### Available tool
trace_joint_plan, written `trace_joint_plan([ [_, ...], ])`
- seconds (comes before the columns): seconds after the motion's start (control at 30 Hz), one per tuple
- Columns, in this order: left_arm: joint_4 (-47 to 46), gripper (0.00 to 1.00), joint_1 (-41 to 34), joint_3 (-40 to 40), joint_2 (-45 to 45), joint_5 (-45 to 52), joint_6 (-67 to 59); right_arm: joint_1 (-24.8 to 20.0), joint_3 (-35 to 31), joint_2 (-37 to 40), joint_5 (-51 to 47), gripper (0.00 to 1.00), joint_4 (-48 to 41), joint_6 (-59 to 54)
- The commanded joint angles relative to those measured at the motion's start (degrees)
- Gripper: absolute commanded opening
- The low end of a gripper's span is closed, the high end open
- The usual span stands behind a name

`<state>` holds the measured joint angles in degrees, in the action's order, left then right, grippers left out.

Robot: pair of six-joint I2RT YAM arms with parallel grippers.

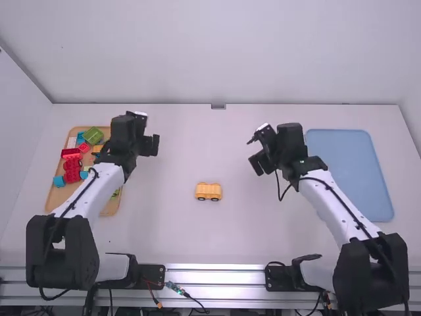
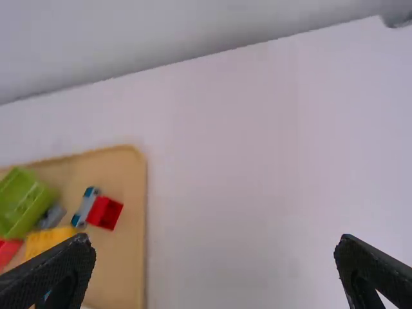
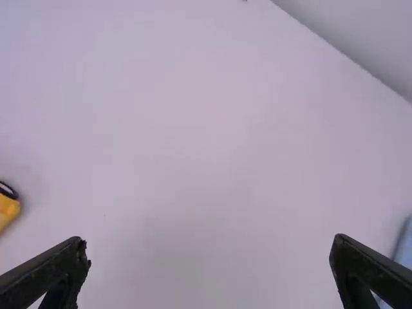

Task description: Assemble lego blocks to make yellow taxi

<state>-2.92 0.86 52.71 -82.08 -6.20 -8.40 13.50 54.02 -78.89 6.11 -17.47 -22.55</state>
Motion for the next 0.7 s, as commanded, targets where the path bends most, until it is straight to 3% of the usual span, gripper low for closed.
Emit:
trace_joint_plan([
  [0.0,-4.4,0.99,4.2,7.3,-2.6,2.8,7.2,-1.2,5.8,0.0,-0.2,1.0,-3.9,7.9],
  [0.13,-16.4,0.99,10.6,18.8,-9.3,9.4,10.1,-2.0,9.3,0.0,0.1,0.99,-7.4,8.2],
  [0.67,-37.4,0.99,19.7,46.6,-30.8,8.4,12.7,2.5,9.4,0.0,0.0,0.99,-4.0,8.1],
])
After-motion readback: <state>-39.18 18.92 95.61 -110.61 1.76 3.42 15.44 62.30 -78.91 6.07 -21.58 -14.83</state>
